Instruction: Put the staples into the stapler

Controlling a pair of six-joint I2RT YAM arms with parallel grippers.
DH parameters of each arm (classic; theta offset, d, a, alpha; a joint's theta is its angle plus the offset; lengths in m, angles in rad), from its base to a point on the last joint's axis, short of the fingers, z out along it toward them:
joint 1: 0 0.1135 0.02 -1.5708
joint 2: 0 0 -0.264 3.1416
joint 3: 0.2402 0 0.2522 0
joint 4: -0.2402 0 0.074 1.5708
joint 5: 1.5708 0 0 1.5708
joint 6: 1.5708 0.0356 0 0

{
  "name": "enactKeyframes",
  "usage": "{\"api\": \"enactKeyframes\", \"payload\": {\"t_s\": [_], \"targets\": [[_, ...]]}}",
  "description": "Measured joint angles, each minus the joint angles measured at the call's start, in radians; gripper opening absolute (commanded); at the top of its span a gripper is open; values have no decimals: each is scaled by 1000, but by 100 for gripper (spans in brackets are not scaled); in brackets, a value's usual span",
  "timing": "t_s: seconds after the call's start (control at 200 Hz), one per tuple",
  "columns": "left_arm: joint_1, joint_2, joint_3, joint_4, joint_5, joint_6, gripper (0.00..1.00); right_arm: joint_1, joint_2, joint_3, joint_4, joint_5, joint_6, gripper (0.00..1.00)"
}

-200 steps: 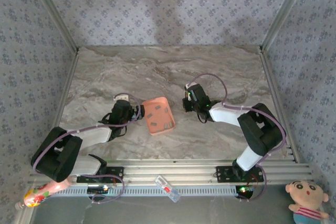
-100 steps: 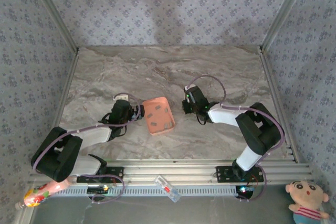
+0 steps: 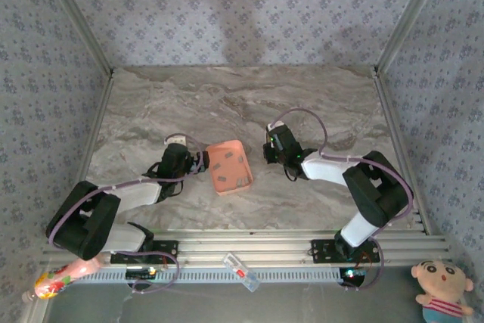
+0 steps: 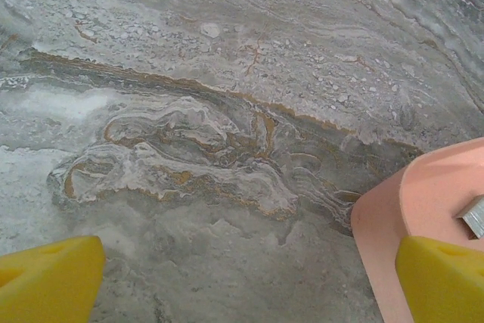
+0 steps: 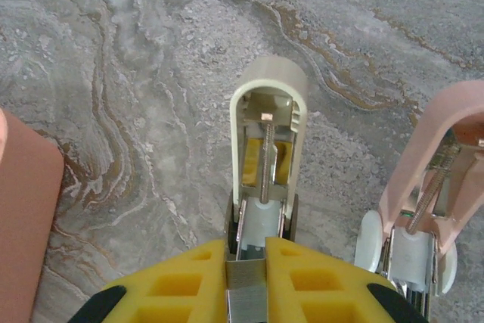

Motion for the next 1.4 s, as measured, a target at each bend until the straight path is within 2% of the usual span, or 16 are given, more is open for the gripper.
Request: {"api": "enactKeyframes", "payload": {"t_s": [0.7,1.079,1.399], "targets": [[0,1,4,0,7,0,98,0,21,-16,19,-1,18,17],[0,1,5,0,11,0,98,0,-32,-16,10,-1,18,17],[0,0,5,0,10,0,98,0,3,-16,11,-13,18,17]]}}
